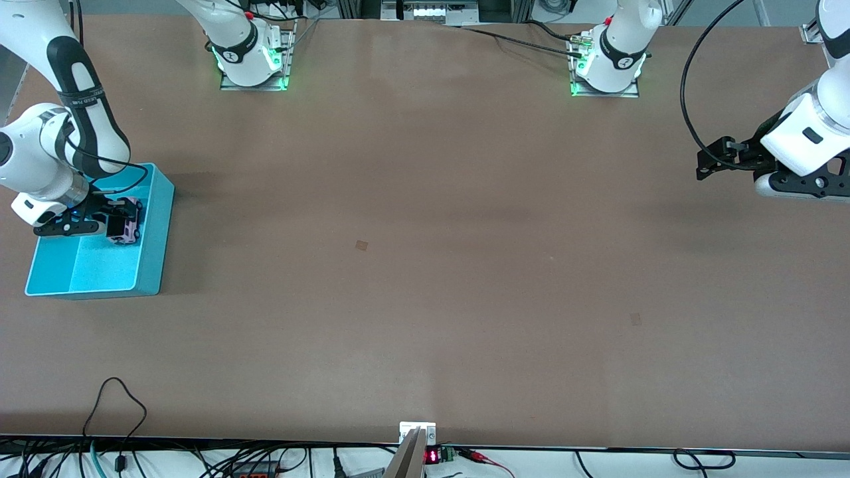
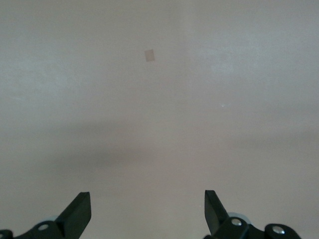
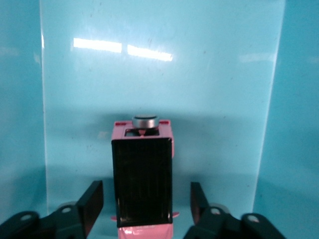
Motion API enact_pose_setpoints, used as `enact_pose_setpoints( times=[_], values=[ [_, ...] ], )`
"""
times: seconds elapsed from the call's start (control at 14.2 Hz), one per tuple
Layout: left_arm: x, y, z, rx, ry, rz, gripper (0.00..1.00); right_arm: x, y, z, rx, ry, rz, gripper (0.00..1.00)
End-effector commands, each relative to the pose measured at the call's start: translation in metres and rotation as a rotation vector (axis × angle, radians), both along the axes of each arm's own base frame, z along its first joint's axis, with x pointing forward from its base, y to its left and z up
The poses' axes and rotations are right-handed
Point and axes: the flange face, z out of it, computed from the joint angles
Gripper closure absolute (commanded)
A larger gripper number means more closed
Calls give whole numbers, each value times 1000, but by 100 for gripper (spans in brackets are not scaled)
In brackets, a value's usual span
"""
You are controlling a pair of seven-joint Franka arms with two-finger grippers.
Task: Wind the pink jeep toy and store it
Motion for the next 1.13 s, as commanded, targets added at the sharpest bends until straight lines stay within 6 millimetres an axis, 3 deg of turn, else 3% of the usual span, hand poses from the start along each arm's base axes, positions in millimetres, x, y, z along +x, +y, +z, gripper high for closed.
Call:
enact_pose_setpoints(
  times=[0.0, 0.14, 0.57, 0.71, 0.85, 1.06],
  values=[
    [-4, -1, 5, -12, 4, 3, 0, 15, 2, 27, 2, -44, 9, 0],
    [-5, -1, 6, -12, 2, 3, 0, 19, 15, 48, 27, -36, 23, 0],
    [-5, -1, 6, -12, 4, 3, 0, 54, 64, 156, 71, -57, 110, 0],
    [-5, 0, 6, -12, 8, 5, 0, 70, 95, 196, 99, -29, 135, 0],
    [-5, 0, 6, -12, 8, 3, 0, 78, 122, 231, 117, -26, 30, 0],
    [-5, 0, 6, -12, 7, 5, 0, 72, 169, 275, 137, -32, -6, 0]
  ],
)
